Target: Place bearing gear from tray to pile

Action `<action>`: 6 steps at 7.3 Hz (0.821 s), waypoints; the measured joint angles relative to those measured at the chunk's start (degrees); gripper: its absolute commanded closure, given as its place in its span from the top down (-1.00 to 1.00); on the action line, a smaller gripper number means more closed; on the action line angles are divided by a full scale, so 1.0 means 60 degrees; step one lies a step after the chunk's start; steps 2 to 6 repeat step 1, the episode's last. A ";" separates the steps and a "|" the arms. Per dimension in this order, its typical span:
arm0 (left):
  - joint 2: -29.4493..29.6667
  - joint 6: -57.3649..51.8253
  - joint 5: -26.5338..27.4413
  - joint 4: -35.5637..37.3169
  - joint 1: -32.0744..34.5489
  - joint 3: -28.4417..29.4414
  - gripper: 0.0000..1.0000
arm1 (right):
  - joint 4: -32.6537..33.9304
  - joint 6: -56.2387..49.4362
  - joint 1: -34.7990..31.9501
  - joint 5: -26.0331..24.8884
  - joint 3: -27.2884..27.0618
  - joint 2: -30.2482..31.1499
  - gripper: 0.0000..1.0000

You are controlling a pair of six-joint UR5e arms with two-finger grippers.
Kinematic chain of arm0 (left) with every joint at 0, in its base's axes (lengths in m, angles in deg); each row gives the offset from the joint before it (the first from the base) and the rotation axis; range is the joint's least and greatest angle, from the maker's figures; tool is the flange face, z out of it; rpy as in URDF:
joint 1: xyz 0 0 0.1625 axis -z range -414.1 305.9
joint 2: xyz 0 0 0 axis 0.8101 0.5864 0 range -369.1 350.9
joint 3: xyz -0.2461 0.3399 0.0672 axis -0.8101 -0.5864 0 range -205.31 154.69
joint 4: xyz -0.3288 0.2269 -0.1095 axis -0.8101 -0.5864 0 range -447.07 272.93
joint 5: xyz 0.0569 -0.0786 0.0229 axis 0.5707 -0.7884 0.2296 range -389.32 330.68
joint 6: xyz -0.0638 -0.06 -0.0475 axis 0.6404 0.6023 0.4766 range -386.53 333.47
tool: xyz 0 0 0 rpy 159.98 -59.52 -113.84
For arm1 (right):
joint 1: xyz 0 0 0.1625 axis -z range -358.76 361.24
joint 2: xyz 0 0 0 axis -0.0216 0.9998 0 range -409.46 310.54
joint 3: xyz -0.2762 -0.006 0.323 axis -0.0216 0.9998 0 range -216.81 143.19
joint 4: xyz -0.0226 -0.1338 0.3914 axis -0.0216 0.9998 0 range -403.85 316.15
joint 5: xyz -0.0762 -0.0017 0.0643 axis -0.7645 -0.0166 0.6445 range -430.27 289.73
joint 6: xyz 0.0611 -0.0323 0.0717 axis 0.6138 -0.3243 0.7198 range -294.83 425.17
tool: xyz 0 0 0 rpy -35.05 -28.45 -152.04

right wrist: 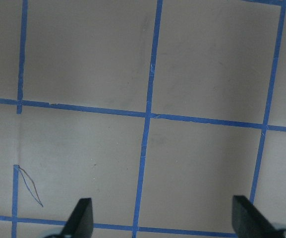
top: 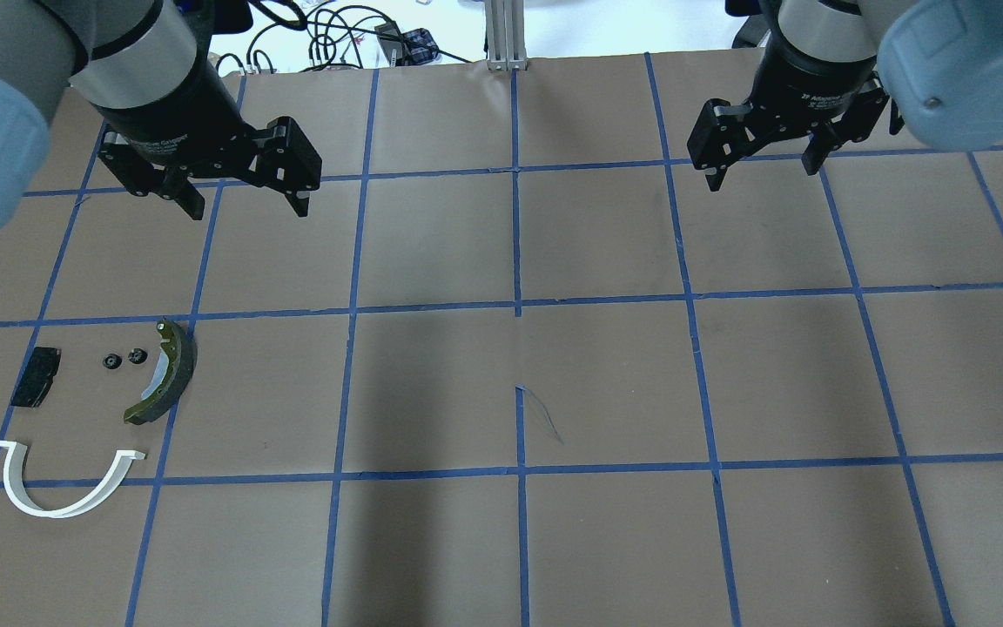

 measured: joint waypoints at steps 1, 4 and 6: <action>-0.0012 0.0026 -0.0080 -0.0040 0.0001 -0.0034 1.00 | 0.0000 0.0000 0.0000 0.0000 0.0000 0.0000 1.00; -0.0012 0.0026 -0.0080 -0.0040 0.0001 -0.0034 1.00 | 0.0000 0.0000 0.0000 0.0000 0.0000 0.0000 1.00; -0.0012 0.0026 -0.0080 -0.0040 0.0001 -0.0034 1.00 | 0.0000 0.0000 0.0000 0.0000 0.0000 0.0000 1.00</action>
